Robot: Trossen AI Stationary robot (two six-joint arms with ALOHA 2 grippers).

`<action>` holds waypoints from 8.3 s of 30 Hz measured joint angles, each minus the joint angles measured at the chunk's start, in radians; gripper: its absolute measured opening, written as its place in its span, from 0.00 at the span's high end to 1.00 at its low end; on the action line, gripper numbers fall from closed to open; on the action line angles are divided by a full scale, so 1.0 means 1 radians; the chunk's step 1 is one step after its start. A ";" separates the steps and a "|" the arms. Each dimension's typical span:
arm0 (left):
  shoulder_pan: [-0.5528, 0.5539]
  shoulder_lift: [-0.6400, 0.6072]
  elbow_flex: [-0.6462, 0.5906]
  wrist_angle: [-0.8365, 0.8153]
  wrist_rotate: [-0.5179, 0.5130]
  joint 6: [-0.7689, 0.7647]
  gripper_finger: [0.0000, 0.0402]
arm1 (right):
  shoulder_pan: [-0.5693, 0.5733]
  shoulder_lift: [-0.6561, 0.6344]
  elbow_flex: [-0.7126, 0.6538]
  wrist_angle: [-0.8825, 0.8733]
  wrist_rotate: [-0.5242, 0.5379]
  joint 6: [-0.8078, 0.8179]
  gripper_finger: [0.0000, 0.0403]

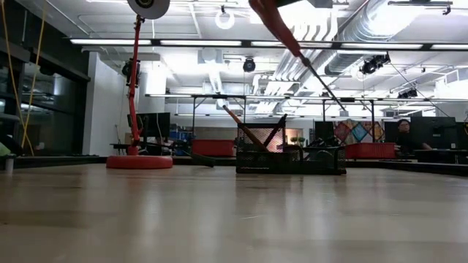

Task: Pick and place office supplies into organizer
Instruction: Put the red scissors into the desk organizer, then put the pink sticky notes into the desk organizer

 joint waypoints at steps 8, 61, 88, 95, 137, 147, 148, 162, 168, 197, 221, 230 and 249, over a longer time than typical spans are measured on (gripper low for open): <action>0.001 0.000 0.000 0.001 -0.010 0.000 0.67 | -0.012 -0.221 -0.372 0.653 -0.137 -0.206 1.00; 0.000 0.000 0.001 0.115 -0.013 0.053 0.67 | -0.920 0.140 -0.488 1.267 -0.898 -0.230 1.00; 0.001 0.000 0.001 0.120 -0.012 0.071 0.67 | -0.779 0.149 -0.486 1.322 -0.708 -0.414 0.56; 0.001 0.000 0.001 0.113 -0.012 0.076 0.67 | -0.676 0.122 -0.486 1.417 -0.732 -0.352 0.58; 0.001 0.000 0.000 -0.073 -0.011 0.129 0.67 | 0.073 0.069 -0.479 0.923 -0.352 0.255 0.58; 0.001 0.000 0.000 -0.098 -0.001 0.131 0.67 | 0.234 0.069 -0.340 0.644 -0.226 0.368 0.58; 0.008 0.000 0.000 -0.098 0.013 0.131 0.67 | 0.241 0.069 -0.330 0.610 -0.236 0.402 0.58; 0.114 0.001 0.000 -0.165 0.337 0.047 0.67 | 0.322 0.069 -0.298 0.296 -0.293 0.834 0.58; 0.147 0.001 0.000 -0.151 0.372 0.050 0.67 | 0.328 0.069 -0.298 0.217 -0.420 1.004 0.58; 0.236 0.157 0.000 0.056 0.536 0.257 0.67 | 0.343 -0.036 -0.295 -0.311 -0.763 2.034 0.58; 0.237 0.166 0.001 0.144 0.597 0.282 0.67 | 0.368 0.111 -0.296 -0.179 -0.794 2.052 0.58; 0.237 0.166 0.001 0.146 0.628 0.289 0.67 | 0.363 0.119 -0.299 -0.087 -0.666 1.970 0.58; 0.235 0.165 0.001 0.141 0.617 0.288 0.67 | 0.308 0.213 -0.420 0.325 -0.657 1.795 0.99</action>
